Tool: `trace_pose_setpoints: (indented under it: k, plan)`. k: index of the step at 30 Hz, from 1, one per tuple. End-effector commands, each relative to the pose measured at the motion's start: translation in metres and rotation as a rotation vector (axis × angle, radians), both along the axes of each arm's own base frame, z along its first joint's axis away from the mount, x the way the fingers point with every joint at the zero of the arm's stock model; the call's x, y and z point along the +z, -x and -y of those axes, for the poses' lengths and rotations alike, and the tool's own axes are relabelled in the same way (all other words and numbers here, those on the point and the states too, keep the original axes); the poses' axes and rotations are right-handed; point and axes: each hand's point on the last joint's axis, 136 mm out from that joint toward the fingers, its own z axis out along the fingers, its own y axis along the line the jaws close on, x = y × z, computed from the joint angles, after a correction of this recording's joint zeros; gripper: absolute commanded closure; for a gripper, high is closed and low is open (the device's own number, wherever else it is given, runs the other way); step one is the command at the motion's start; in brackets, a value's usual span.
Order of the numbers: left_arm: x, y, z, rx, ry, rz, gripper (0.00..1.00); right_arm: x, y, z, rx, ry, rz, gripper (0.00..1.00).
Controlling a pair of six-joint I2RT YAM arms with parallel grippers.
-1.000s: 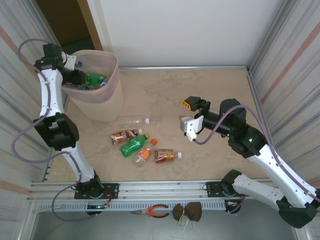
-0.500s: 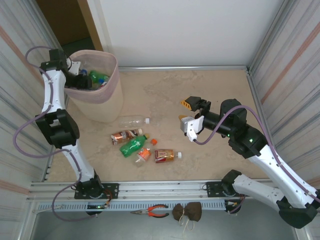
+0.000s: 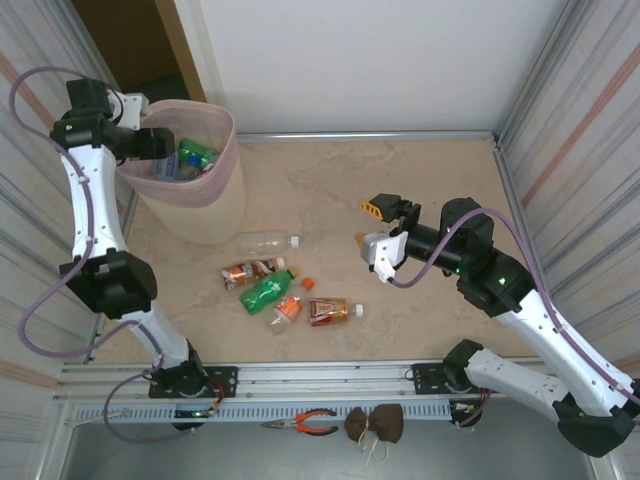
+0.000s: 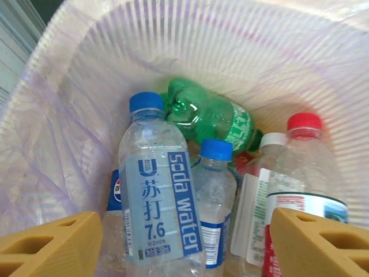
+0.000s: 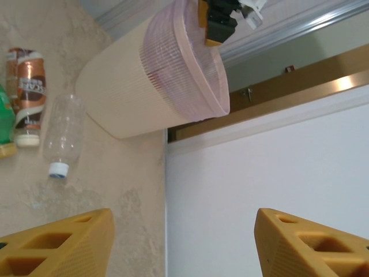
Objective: Put the plastic bottles in the bin
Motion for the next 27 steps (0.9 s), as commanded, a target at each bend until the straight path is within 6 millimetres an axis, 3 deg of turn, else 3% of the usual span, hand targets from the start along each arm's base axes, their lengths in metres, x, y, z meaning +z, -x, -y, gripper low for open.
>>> trace_pose_setpoints:
  k: [1,15,27]
  plan:
    - [0.03,0.008,0.014,-0.047,0.052,0.089,0.23,-0.003,0.008,-0.003,0.032,-0.042,-0.102,0.34]
    - [0.065,0.04,0.059,-0.17,0.231,0.23,0.24,-0.102,0.034,-0.013,0.093,0.096,-0.591,0.32]
    - [0.066,0.062,0.076,-0.198,0.304,0.264,0.24,-0.21,0.047,-0.013,0.058,0.207,-0.841,0.35]
